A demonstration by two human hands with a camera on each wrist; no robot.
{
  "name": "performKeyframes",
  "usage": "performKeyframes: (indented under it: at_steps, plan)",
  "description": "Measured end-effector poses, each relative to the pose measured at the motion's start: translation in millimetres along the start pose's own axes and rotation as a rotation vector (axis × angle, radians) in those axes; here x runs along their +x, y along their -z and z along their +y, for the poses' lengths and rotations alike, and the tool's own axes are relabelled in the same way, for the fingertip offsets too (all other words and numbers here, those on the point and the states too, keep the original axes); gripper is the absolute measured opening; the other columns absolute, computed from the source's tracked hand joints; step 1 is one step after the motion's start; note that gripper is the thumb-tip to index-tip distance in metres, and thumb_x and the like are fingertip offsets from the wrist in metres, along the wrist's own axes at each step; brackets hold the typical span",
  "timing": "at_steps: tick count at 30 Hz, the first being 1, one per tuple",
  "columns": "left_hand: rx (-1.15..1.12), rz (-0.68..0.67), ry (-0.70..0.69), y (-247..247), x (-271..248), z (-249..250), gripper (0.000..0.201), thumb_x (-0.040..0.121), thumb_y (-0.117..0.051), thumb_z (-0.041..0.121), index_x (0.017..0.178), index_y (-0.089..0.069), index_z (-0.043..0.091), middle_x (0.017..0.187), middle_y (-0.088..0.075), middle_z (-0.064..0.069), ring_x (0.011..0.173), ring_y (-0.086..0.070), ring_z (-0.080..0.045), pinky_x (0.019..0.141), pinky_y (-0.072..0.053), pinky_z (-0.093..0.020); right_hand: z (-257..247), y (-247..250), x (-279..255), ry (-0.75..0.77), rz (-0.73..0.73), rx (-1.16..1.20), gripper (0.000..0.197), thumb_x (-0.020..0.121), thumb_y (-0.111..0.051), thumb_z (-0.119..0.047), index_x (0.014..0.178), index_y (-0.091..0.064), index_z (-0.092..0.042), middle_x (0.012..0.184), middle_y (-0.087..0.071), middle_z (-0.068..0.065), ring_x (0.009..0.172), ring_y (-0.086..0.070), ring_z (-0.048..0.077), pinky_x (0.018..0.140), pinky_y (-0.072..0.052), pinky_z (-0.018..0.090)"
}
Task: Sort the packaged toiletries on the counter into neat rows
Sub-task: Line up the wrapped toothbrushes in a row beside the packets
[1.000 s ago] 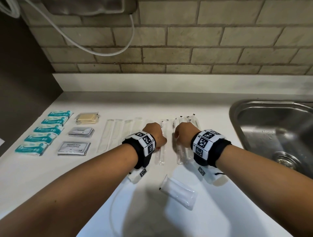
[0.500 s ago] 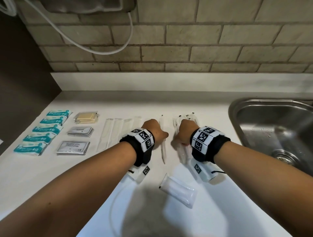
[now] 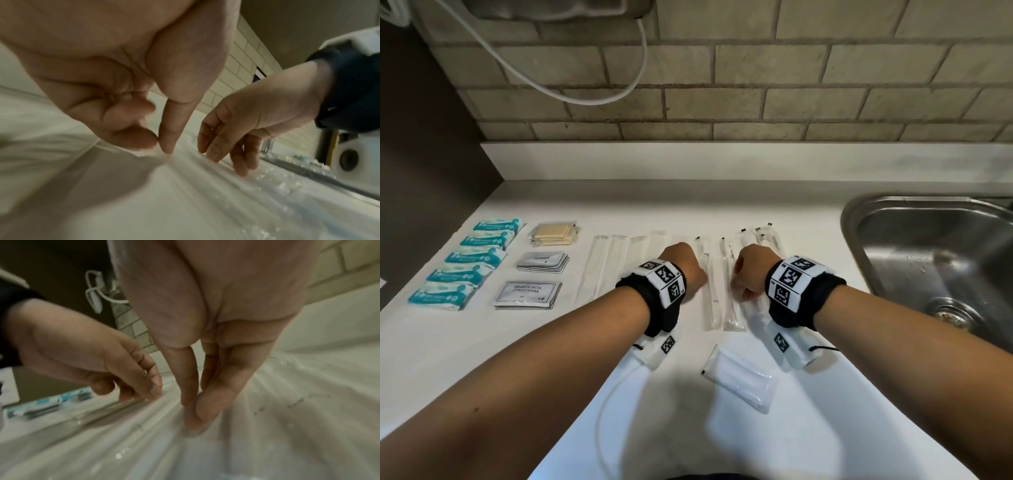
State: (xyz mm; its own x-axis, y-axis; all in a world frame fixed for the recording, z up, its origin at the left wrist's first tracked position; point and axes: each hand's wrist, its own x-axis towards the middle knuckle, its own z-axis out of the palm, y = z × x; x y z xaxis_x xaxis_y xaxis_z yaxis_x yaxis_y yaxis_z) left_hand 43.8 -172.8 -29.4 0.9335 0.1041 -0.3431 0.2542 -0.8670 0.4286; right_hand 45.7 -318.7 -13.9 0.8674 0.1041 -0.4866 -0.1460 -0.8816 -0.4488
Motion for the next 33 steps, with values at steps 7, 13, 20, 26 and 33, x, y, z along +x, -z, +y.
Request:
performKeyframes:
  at_steps: [7, 13, 20, 26, 33]
  plan:
    - [0.040, 0.018, -0.263, 5, -3, 0, 0.032, 0.077, -0.075, 0.031, 0.106, -0.064, 0.023, 0.115, -0.062, -0.001, 0.104, -0.059, -0.020, 0.086, -0.047, -0.029, 8, 1, -8, 0.263, 0.123, -0.280, 0.046, 0.078, -0.073, -0.018, 0.121, -0.058, -0.015, 0.122, -0.057, 0.006, 0.104, -0.057, 0.021, 0.085, -0.048, 0.029]
    - [0.547, -0.089, -0.368, 3, -20, -3, 0.086, 0.072, -0.064, 0.066, 0.142, -0.041, 0.021, 0.150, -0.039, -0.002, 0.143, -0.025, -0.026, 0.110, -0.026, -0.039, 10, 3, -16, 0.257, -0.023, -0.578, 0.084, 0.063, -0.080, -0.047, 0.135, -0.048, -0.016, 0.136, -0.053, 0.004, 0.123, -0.051, 0.025, 0.099, -0.048, 0.043]
    - [0.705, -0.195, -0.378, 3, -19, -5, 0.091, 0.080, -0.051, 0.071, 0.151, -0.025, 0.019, 0.163, -0.010, 0.004, 0.150, 0.001, -0.030, 0.116, -0.008, -0.048, 12, -2, -18, 0.264, -0.006, -0.632, 0.081, 0.068, -0.075, -0.043, 0.138, -0.045, -0.015, 0.139, -0.050, 0.003, 0.125, -0.046, 0.027, 0.098, -0.049, 0.044]
    - [0.721, -0.210, -0.374, 9, -16, -1, 0.088, 0.082, -0.052, 0.068, 0.151, -0.026, 0.019, 0.163, -0.009, 0.005, 0.150, 0.003, -0.030, 0.116, -0.006, -0.049, 12, -2, -14, 0.255, -0.014, -0.640, 0.081, 0.069, -0.074, -0.042, 0.139, -0.043, -0.015, 0.141, -0.048, 0.004, 0.127, -0.040, 0.025, 0.099, -0.047, 0.045]
    - [0.693, -0.219, -0.371, 12, -17, 3, 0.087, 0.083, -0.054, 0.065, 0.151, -0.027, 0.019, 0.163, -0.010, 0.005, 0.150, 0.002, -0.029, 0.117, -0.006, -0.049, 14, -2, -12, 0.240, -0.017, -0.613, 0.082, 0.069, -0.075, -0.040, 0.139, -0.042, -0.016, 0.142, -0.047, 0.005, 0.129, -0.038, 0.026, 0.100, -0.046, 0.046]
